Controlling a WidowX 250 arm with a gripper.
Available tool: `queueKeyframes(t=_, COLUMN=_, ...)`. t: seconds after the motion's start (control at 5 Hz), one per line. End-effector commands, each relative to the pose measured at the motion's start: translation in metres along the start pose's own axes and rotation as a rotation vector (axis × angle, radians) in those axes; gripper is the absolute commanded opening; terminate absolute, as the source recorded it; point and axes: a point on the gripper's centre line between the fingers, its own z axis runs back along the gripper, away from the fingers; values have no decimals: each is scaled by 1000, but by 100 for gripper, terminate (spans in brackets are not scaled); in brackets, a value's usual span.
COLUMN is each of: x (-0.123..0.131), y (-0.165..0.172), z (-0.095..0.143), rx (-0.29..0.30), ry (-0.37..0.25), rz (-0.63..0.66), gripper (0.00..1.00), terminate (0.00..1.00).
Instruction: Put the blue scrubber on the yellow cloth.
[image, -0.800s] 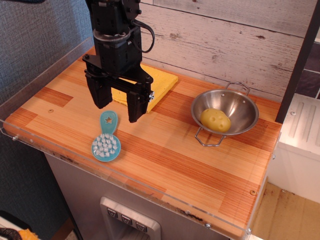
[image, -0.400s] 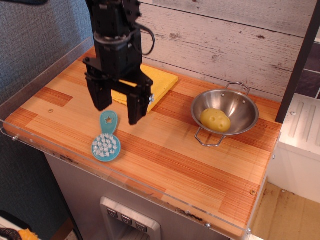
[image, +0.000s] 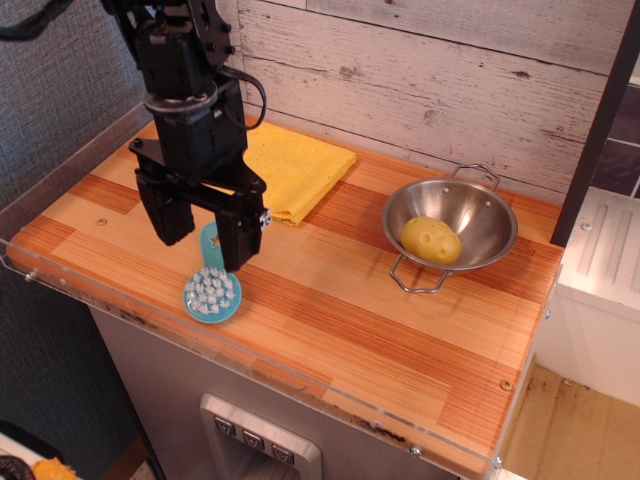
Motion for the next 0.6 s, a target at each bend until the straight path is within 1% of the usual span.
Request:
queueKeyframes(t=0.0, x=0, y=5, z=-4, rx=61, ry=-52, rz=47, gripper=100, terminate=0)
queueKeyframes(t=0.2, x=7, y=-2, z=-13, rx=101, ry=-50, rz=76, gripper=100, terminate=0)
queueKeyframes(t=0.4, x=11, y=-4, z=-24, rx=88, ry=-51, rz=108, gripper=100, terminate=0)
